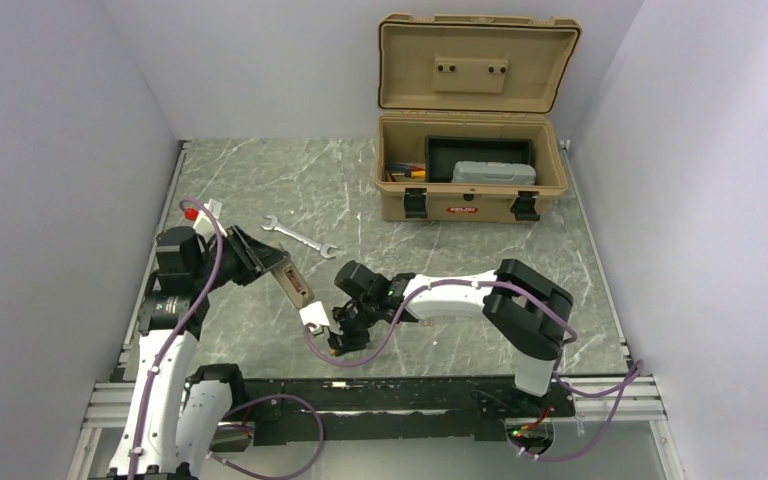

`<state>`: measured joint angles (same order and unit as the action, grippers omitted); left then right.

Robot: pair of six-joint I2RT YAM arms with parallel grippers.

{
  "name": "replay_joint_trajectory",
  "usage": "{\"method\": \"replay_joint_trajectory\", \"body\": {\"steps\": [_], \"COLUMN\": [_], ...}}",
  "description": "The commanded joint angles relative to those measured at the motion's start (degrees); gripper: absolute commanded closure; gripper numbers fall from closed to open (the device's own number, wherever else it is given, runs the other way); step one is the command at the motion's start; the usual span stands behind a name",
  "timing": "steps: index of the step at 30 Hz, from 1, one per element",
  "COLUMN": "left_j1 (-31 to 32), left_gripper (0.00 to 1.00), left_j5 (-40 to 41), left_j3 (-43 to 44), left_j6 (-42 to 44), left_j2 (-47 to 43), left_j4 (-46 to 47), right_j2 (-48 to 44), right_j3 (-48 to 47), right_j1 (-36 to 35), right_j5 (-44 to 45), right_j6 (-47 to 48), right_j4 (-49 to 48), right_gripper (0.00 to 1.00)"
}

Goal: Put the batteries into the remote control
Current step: Pick up the battery from the center of the board.

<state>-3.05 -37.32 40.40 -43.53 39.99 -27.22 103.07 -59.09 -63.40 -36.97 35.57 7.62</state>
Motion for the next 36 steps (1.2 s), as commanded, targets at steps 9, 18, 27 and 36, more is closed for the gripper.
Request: {"method": "replay_joint_trajectory", "body": {"steps": [9,18,27,36], "left_j1": [-0.9,-1.1,-1.2,-0.6], "left_gripper": [1.00,1.00,1.00,1.00], "left_j5": [-1.8,-2.3,-3.3,-10.0], "left_j3": [0.3,-0.1,-1.0,-8.0], "left_j6": [1.1,0.9,0.8,-9.7], "left_j2": [-0.2,-0.3,-0.5,-4.5], "left_j4": [2.0,2.3,3.8,22.1], "right_j2": [4.2,3.6,-10.8,-40.9], "right_j3": [0.5,2.7,15.0,25.4], "right_j1": [0.1,0.1,0.1,0.6], "right_j5": [-1.9,-0.4,3.8,0.3], "right_j6": [0.9,-0.1,-14.4,-30.5], "right_j4": [-1.6,-0.7,-13.6,-21.7], "right_gripper": [0.65,0.82,1.00,1.00]}}
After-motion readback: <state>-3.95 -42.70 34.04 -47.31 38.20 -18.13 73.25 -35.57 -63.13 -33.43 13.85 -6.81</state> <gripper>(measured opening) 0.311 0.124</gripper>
